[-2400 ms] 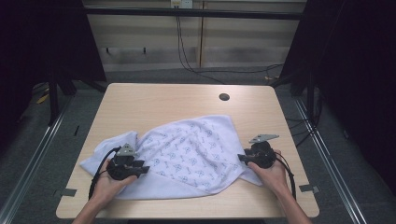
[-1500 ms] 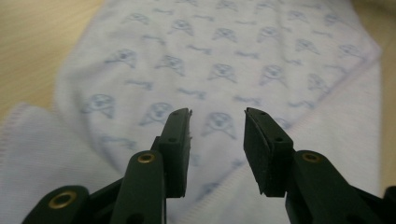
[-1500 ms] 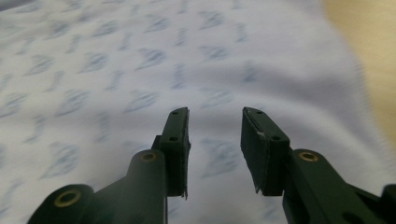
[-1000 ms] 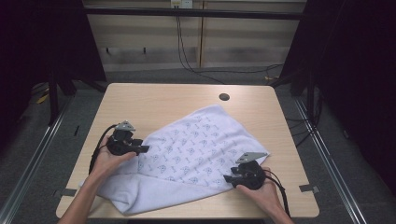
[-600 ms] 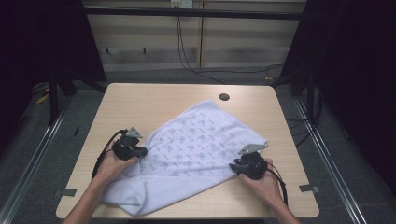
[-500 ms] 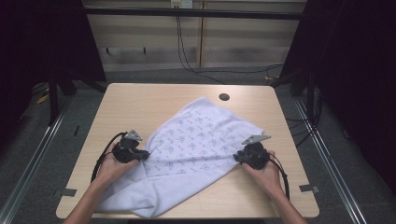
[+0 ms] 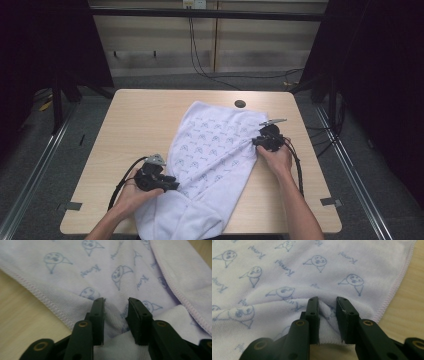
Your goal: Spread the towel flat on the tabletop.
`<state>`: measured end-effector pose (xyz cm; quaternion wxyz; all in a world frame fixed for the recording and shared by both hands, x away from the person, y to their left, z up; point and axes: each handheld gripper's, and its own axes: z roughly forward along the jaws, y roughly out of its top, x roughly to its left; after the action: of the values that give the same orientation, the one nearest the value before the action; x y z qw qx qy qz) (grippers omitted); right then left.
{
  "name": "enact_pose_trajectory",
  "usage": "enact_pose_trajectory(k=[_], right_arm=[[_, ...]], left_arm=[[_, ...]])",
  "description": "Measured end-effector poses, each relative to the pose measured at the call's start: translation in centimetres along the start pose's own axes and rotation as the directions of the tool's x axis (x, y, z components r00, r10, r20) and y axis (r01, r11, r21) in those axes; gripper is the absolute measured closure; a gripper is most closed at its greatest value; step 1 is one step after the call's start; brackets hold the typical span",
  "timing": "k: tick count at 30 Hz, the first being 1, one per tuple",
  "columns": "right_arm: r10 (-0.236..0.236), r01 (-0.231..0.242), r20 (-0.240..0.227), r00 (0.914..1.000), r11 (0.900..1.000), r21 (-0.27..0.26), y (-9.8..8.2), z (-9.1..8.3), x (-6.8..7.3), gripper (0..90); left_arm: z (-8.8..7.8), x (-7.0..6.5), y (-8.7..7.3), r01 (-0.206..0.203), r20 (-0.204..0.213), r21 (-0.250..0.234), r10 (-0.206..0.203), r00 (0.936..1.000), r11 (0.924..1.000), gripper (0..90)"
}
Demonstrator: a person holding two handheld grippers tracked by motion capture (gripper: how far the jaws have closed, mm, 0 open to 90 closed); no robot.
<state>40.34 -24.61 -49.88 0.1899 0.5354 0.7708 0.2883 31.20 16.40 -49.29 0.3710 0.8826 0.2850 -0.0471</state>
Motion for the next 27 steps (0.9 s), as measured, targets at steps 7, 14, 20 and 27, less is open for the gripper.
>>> enact_pose_trajectory(k=[7, 14, 20, 27], right_arm=[[0.030, -0.035, -0.071, 0.9970, 0.997, -0.070, -0.3, -0.7, 0.0, 60.0], [-0.109, 0.094, -0.232, 0.9665, 0.993, -0.074, -1.6, -4.2, 5.1, 53.2], [-0.212, 0.200, -0.339, 0.9165, 0.977, -0.069, -4.3, -5.9, 9.6, 47.8], [-0.320, 0.318, -0.294, 0.9007, 0.946, -0.055, -6.6, -5.9, 11.5, 57.4]], left_arm=[[-0.8, 0.8, 0.4, -0.027, -0.047, -0.060, 0.024, 0.9986, 0.9978, 63.5], [-0.9, 2.4, -0.2, 0.007, -0.164, -0.050, -0.015, 0.9864, 0.9988, 60.6], [-0.4, 2.6, -0.2, -0.044, -0.189, -0.065, 0.031, 0.9814, 0.9969, 85.4], [-0.2, 2.1, 0.4, -0.093, -0.232, -0.023, 0.086, 0.9688, 0.9954, 85.8]])
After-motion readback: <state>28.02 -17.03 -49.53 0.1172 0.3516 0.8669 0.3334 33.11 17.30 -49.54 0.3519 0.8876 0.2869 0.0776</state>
